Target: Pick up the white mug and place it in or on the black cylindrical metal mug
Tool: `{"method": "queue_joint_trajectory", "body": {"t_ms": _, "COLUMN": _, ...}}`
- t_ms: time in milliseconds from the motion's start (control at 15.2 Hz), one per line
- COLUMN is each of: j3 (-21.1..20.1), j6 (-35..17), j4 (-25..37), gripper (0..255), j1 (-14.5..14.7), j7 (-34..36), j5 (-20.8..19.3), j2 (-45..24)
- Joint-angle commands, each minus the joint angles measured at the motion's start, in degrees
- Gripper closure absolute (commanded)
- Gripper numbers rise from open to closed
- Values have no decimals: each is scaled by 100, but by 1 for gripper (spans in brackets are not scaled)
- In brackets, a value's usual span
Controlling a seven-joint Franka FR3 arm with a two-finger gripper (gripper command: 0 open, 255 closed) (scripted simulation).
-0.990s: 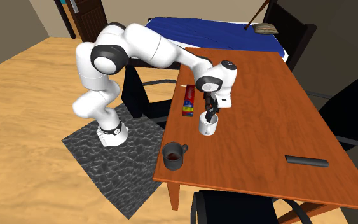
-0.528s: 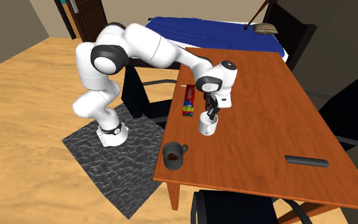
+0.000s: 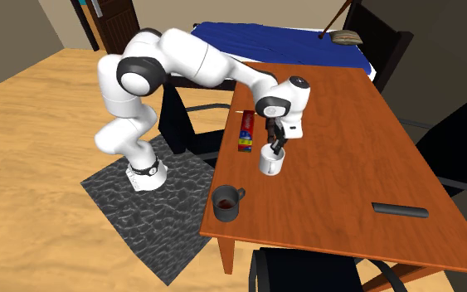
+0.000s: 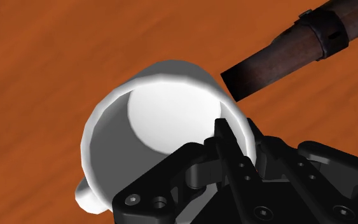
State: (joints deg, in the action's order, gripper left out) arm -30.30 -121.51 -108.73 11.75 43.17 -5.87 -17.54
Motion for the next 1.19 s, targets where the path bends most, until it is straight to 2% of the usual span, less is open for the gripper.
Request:
{"method": "queue_joint_trajectory", "body": {"t_ms": 0, "j3": -22, "j6": 131, "j4": 69, "gripper": 255, "j1": -9, "j7": -15, "j5": 45, "j2": 74}}
{"method": "queue_joint_trajectory", "body": {"t_ms": 1122, "j3": -112, "j6": 1310, "j4": 851, "gripper": 255, "j1": -79, "j7": -142, "j5": 318, "j2": 532}}
